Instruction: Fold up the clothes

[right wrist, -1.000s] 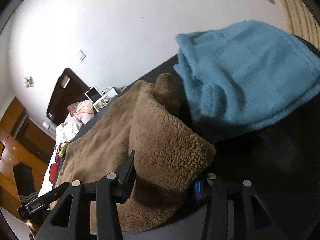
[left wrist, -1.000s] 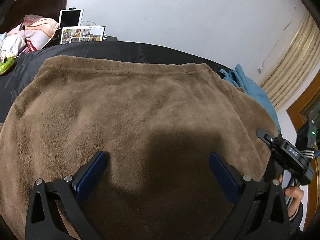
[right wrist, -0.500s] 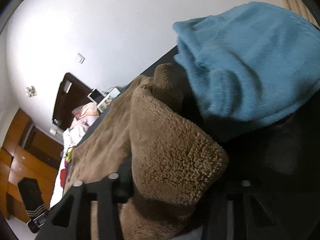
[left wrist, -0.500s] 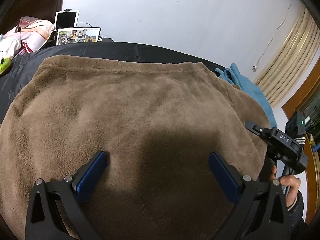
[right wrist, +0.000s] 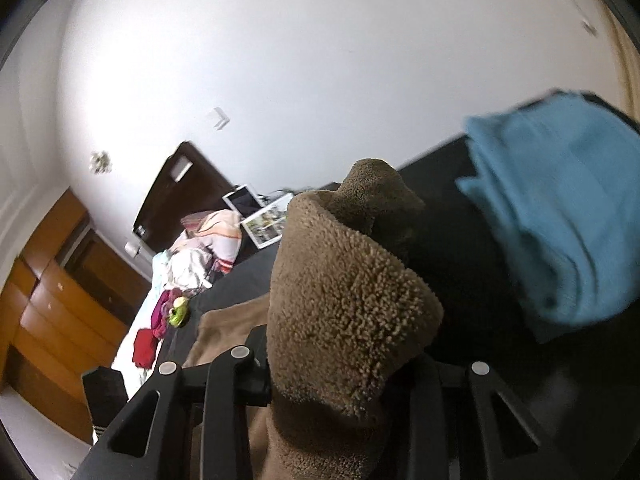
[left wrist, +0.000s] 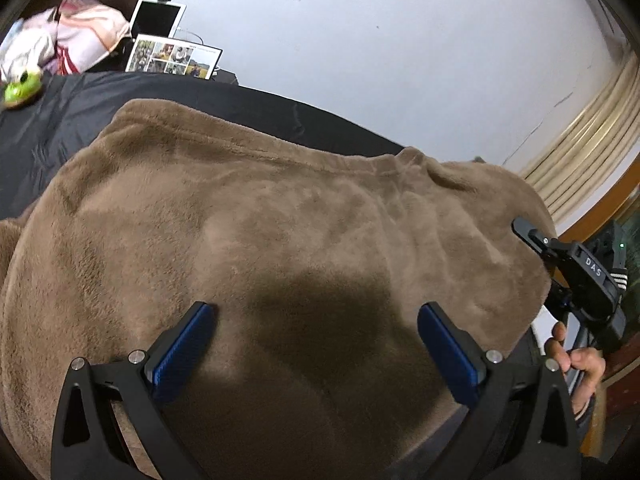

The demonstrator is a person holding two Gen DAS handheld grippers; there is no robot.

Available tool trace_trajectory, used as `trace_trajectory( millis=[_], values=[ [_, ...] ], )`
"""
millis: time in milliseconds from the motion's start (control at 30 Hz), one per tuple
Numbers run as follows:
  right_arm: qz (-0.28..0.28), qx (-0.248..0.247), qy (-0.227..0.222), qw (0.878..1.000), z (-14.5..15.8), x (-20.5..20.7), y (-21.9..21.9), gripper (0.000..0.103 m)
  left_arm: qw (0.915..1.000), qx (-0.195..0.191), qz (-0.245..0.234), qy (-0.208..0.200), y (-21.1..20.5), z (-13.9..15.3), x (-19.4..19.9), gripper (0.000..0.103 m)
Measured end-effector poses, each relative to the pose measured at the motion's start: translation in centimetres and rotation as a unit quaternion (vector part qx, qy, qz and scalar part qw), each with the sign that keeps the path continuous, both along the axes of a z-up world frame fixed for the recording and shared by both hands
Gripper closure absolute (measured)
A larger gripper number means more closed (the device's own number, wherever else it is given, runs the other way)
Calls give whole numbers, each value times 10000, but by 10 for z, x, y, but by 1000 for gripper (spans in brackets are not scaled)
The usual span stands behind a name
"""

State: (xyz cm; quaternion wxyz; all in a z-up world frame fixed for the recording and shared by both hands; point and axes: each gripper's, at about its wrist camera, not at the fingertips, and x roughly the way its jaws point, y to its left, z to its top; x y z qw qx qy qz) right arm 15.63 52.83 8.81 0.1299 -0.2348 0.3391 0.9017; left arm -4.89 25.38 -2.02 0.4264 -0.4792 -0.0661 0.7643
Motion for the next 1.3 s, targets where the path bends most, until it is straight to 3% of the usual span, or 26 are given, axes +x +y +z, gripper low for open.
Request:
trace_trajectory(
  millis=[167, 367, 633, 800, 933, 1133, 1233, 1300],
  values=[
    [335, 438, -5, 9985, 16, -26, -43, 68, 9993, 318, 114, -185, -18, 2, -8, 1],
    [796, 1074, -99, 9910, 15, -45, -101, 68, 9916, 1050, 80, -745, -34, -2, -22, 1],
    [1239, 1934, -310, 9728, -11, -54, -158, 68, 9670, 2095, -99, -1444, -39, -11, -30, 1],
    [1351, 2437, -369, 9597, -25, -51, -180, 68, 9475, 2613, -293, -1821, -31, -12, -33, 1],
    [1411, 2870, -378, 9467, -32, -49, -194, 68, 9476, 2536, -403, -1903, -13, -10, -37, 1],
    [1620, 3401, -477, 9251, -43, -45, -208, 68, 9371, 2667, -564, -2179, 17, -5, -53, 1],
    [1720, 3756, -508, 9093, -49, -42, -219, 68, 9483, 2443, -537, -1955, 29, 5, -61, 1],
    [1728, 3799, -506, 9074, -51, -37, -220, 68, 9577, 2176, -501, -1817, 36, 8, -65, 1]
  ],
)
